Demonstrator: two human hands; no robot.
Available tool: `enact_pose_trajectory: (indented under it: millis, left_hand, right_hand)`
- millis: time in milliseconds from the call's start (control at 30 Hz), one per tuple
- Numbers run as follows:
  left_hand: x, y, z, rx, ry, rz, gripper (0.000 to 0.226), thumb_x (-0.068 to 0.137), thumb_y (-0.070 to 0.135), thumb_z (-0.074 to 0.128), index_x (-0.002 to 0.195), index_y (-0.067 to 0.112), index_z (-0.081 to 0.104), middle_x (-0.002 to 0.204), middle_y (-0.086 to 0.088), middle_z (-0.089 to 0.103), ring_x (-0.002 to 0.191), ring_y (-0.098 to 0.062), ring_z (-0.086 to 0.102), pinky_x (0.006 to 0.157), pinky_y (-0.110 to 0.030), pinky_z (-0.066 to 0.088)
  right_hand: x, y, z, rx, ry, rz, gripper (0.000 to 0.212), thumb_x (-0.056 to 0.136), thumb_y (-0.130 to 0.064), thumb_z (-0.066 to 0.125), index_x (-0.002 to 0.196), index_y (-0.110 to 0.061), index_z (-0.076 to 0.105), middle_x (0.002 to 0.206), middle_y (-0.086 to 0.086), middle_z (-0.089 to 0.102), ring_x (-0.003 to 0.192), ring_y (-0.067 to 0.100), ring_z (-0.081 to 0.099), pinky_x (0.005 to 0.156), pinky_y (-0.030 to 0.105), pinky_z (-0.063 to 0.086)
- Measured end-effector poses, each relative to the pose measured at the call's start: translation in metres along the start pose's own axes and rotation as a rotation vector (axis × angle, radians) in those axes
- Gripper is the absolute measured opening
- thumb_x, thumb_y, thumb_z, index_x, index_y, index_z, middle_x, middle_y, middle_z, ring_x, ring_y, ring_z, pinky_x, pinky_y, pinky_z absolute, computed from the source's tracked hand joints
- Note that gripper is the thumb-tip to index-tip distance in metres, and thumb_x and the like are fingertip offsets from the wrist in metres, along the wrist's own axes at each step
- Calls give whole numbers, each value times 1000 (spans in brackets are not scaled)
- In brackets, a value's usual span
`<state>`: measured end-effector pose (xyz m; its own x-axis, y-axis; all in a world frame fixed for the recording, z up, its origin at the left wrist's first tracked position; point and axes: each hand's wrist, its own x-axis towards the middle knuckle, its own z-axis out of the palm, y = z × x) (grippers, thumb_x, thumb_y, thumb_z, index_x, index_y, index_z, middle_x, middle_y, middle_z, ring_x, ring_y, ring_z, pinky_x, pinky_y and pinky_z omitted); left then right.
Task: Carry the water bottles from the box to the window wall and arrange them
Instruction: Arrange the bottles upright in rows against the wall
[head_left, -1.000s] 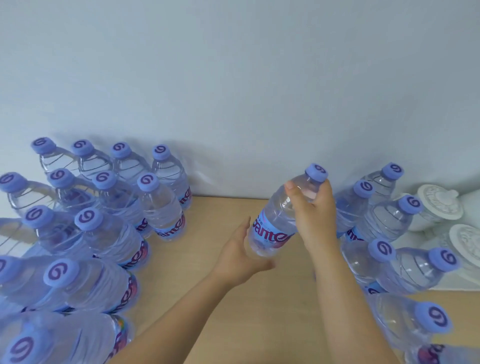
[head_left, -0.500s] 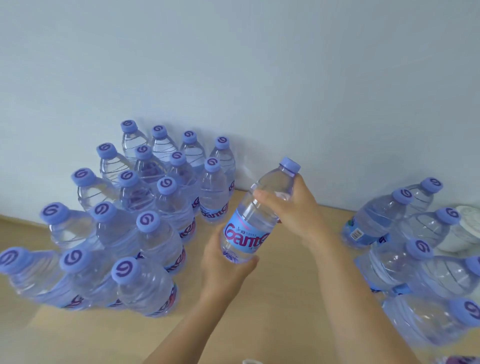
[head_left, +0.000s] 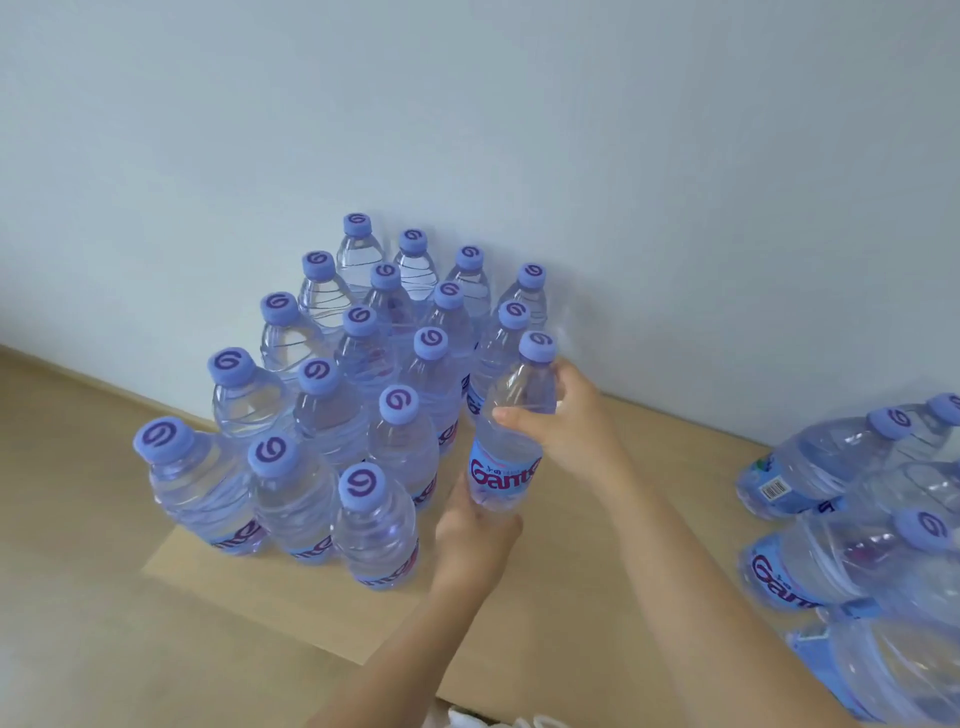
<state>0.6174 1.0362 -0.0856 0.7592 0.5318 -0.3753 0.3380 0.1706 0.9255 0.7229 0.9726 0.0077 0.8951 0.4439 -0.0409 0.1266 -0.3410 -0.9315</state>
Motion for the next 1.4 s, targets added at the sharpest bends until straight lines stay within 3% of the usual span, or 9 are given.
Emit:
enact_pose_trajectory:
  millis: [133,300,567,767,900,1033,1167,1267,1400]
  left_hand:
    - [4,-15,-6,-30,-67,-96,64,79,3,59,138,27,45,110,16,61,66,19,52,58,-5,44]
    - [12,-13,-6,-110,-127,-228,76,85,6,61,149,22,24,150,-3,36,134,-8,37,95,-21,33]
    - [26,-7,-6,-96,-154,-230,73,88,8,59,150,20,23,150,-5,35,137,-11,34,92,-20,29]
    - [24,-3,-4,-47,-137,-247,67,87,7,59,147,11,30,148,-12,38,136,-19,37,99,-29,36]
    - [23,-3,-2,17,-75,-243,60,85,5,59,136,-7,31,138,-33,36,129,-41,36,105,-50,33]
    - [24,-10,2,33,-52,-243,42,84,3,57,122,-6,43,110,-28,57,102,-37,58,87,-37,48]
    - [10,-19,37,6,-115,-231,26,76,1,62,77,18,43,72,6,41,63,-11,40,52,-12,31]
    - [-20,-18,83,88,-355,-212,59,82,-1,61,137,7,42,131,-2,50,120,-18,50,86,-22,36]
    - [-47,-10,138,213,-605,-120,67,86,1,57,146,8,28,151,-2,33,134,-14,39,85,-19,35]
  right_hand:
    - [8,9,16,20,-24,15,44,70,-10,80,100,-33,56,100,-15,66,93,1,63,82,20,51]
    - [11,24,32,21,7,20,52,70,-10,80,105,-33,49,108,-13,62,99,-1,60,87,24,49]
    - [11,34,38,-31,69,-32,51,73,-12,79,96,-36,40,106,-18,52,92,-19,50,74,0,38]
    - [9,38,38,-40,55,-52,56,73,-15,79,106,-35,38,121,-2,48,110,6,51,92,19,41]
    - [3,32,36,0,28,-51,66,69,-17,81,112,-34,34,115,-17,45,100,-23,42,81,-3,33]
    - [-10,24,22,8,68,-68,68,72,-27,79,120,-36,31,116,-30,37,101,-30,34,79,-8,26]
    - [-41,30,-14,-30,292,-96,52,80,-22,71,122,-27,41,119,-13,46,111,-10,42,92,-1,25]
    - [-69,43,-52,-9,604,-79,44,83,-11,66,120,-20,44,118,-7,50,117,4,48,99,12,33]
    - [-99,60,-105,-190,966,-47,44,84,-5,63,124,-8,46,115,-12,45,113,10,44,94,5,27]
